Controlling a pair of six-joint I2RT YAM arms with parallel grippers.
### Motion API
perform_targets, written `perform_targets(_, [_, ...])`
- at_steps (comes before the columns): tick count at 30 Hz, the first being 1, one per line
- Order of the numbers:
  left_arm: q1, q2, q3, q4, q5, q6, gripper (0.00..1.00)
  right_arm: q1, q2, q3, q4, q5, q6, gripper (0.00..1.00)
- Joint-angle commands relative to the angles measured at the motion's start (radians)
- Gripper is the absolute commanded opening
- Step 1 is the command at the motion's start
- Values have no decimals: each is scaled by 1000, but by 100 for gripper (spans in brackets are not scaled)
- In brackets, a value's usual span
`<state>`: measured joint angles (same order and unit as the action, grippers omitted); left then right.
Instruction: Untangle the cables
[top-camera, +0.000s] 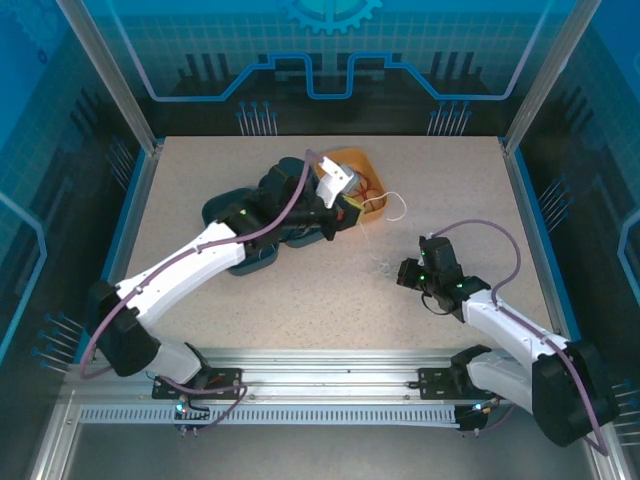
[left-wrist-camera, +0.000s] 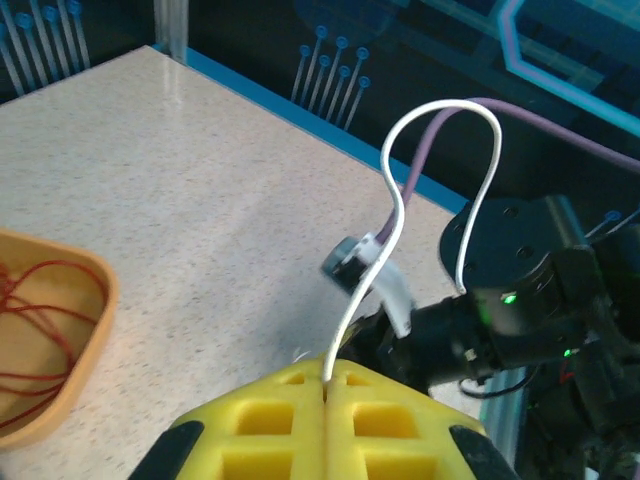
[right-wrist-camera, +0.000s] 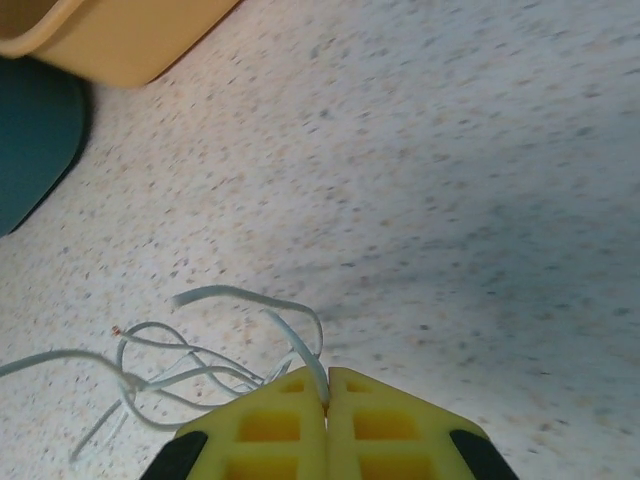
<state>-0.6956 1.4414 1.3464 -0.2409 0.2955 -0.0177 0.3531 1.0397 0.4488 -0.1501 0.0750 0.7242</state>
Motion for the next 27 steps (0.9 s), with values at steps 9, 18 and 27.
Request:
perform_targets(9, [161, -267, -106, -108, -275, 33, 0, -231, -166, -63, -263, 25, -29, 0])
perform_targets(18, [178, -355, -110, -99, -393, 70, 0, -296, -198, -66, -283, -12, -25, 0])
perform_targets(27, [217, -455, -74, -112, -541, 119, 0, -341, -195, -50, -320, -22, -46, 1])
